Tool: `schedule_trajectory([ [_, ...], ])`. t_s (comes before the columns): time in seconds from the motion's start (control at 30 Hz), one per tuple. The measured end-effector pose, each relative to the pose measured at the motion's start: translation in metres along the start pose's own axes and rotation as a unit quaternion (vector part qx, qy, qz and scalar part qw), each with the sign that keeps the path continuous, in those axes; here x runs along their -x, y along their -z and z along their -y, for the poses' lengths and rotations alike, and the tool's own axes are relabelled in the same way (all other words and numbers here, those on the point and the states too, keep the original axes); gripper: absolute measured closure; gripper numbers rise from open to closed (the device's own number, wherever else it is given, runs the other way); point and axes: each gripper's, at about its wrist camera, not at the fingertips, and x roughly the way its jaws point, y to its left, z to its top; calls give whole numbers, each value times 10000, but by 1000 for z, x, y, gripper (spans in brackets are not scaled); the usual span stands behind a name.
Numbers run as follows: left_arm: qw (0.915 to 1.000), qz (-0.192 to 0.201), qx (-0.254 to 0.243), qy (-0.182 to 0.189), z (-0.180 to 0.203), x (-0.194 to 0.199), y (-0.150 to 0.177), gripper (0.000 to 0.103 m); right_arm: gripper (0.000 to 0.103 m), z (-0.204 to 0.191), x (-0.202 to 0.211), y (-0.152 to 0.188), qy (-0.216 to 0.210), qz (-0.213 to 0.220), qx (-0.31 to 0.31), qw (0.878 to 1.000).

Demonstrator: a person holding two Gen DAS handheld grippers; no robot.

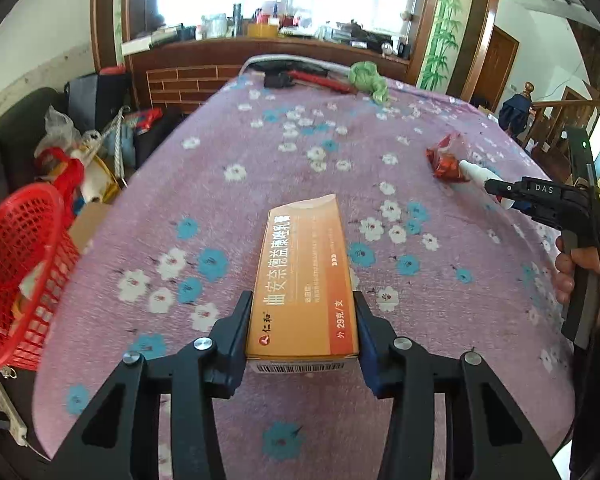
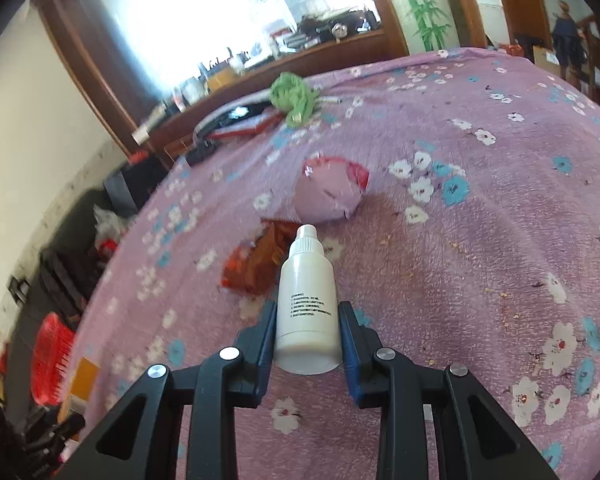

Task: Collect trash
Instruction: 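Carry the white bottle and orange box over the red wastebasket with both tools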

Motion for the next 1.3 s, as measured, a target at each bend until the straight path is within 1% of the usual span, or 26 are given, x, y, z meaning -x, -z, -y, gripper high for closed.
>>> schedule_trajectory([
  [0.1,9998,159,79,-34,-9,17,-1,55,71,-1,15,0,-161,162,-181,9996],
  [0.2,9994,292,189,-31,-21,31,3,55,71,-12,32,8,-298,320,-158,9989],
  [0.33,9989,320,329,17,-34,36,11,55,71,-33,45,26,-556,288,-62,9980],
  [0.5,9982,329,502,0,-49,42,19,55,71,-67,56,44,-775,245,233,9964],
  [0.63,9973,440,588,-58,-63,55,22,55,71,-99,58,52,-922,192,531,9941],
  [0.9,9952,658,532,-491,-91,83,25,55,71,-157,46,71,-1310,-35,988,9864],
  [1.1,9904,804,625,-938,-126,109,32,55,71,-194,42,85,-1540,-146,1283,9796],
  [1.3,9855,825,789,-1253,-154,120,41,55,71,-224,40,94,-1720,-205,1534,9729],
])
